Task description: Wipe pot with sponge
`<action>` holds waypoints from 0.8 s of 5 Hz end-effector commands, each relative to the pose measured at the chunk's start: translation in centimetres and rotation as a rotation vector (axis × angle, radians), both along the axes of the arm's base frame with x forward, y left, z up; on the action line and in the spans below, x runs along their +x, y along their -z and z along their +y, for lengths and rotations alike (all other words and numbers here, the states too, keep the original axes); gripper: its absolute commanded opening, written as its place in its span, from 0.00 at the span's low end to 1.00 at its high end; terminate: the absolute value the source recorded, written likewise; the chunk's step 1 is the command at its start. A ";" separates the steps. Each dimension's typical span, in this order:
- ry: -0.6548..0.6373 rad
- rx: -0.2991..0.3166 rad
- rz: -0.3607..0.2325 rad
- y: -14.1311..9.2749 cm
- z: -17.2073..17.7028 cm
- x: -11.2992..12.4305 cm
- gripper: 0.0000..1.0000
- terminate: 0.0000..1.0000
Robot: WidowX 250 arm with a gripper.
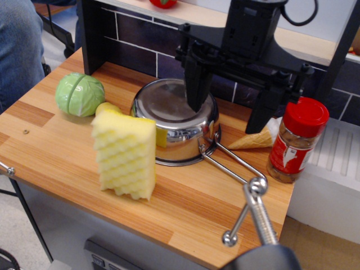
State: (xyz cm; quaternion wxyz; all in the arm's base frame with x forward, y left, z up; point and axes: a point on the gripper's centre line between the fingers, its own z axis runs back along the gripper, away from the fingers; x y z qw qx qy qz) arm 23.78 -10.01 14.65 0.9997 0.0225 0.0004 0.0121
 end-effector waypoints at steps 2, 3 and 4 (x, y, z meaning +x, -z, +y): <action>0.250 -0.007 0.017 -0.5 1.6 0.7 1.00 0.00; 0.497 -0.066 0.108 -1.1 3.5 1.1 1.00 0.00; 0.745 -0.055 0.147 -0.7 5.0 0.4 1.00 0.00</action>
